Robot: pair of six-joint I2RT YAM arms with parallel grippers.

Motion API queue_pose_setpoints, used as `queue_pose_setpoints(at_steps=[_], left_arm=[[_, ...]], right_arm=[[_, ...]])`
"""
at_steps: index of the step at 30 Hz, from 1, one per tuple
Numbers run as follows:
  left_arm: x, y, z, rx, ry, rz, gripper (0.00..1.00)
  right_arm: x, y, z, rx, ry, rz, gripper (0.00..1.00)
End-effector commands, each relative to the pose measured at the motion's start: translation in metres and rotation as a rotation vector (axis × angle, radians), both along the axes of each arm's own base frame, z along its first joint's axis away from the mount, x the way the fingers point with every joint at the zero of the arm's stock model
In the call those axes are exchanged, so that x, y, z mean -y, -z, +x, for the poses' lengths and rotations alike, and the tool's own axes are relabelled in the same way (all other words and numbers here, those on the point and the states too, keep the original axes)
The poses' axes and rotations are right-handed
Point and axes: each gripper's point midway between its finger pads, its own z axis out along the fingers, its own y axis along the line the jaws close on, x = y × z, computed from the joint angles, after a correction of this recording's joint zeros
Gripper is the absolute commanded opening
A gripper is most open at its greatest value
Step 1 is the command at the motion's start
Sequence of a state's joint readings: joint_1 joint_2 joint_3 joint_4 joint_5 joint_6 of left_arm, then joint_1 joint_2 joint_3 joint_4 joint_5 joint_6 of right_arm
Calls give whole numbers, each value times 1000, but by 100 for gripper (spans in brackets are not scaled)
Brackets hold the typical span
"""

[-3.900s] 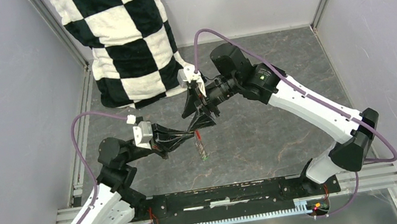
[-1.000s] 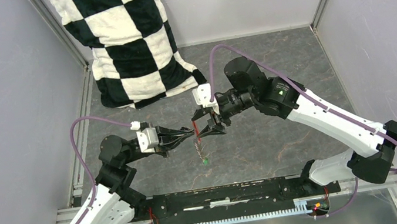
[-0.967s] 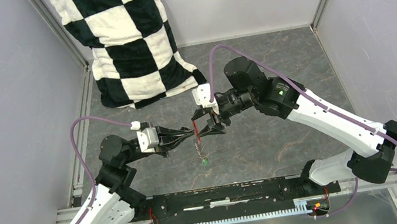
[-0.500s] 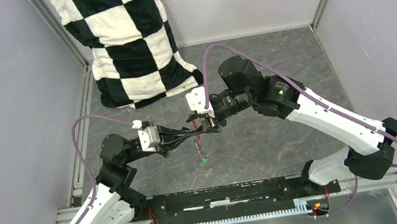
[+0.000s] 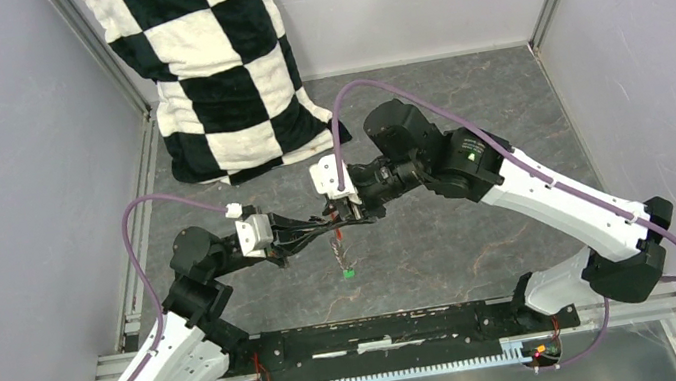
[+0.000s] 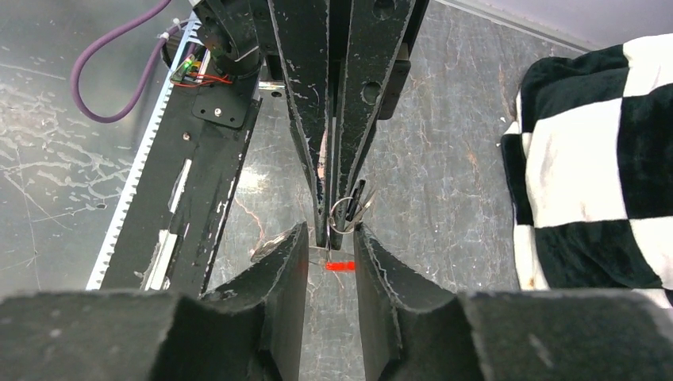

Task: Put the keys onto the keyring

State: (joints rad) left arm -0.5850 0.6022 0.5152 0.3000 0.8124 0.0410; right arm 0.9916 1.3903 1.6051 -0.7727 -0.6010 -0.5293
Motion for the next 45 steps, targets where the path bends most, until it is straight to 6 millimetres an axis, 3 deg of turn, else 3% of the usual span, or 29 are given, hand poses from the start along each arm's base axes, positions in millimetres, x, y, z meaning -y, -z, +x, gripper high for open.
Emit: queue_pose_setpoints(at_steps=[1,13,18,19,25,29,34,45], left_arm=[[-2,-29,-1,49,-13,-49,2],[-3,-32,-2,60,-18,-51,2],[-3,-32,-1,61,-19,-51,2],[-3,-32,-1,61,-20,-50,2],[-4,-31,2,51,-34,-46,2],[-5,-30,2,42,-44,-35,18],[-9,-26,-1,59,-53,-12,28],[-15,-20,-9,57,-56,0,29]], right_arm=[[-5,-18,2,41,-3,37,31],[-6,-10,4,44,2,6,26],[-7,-12,5,54,2,11,1],[-6,-13,5,55,3,13,0],[-7,-18,8,72,37,59,0],[-5,-27,3,77,46,152,0],[-2,-31,-1,27,58,232,0],[12,-41,-1,-56,91,408,0]])
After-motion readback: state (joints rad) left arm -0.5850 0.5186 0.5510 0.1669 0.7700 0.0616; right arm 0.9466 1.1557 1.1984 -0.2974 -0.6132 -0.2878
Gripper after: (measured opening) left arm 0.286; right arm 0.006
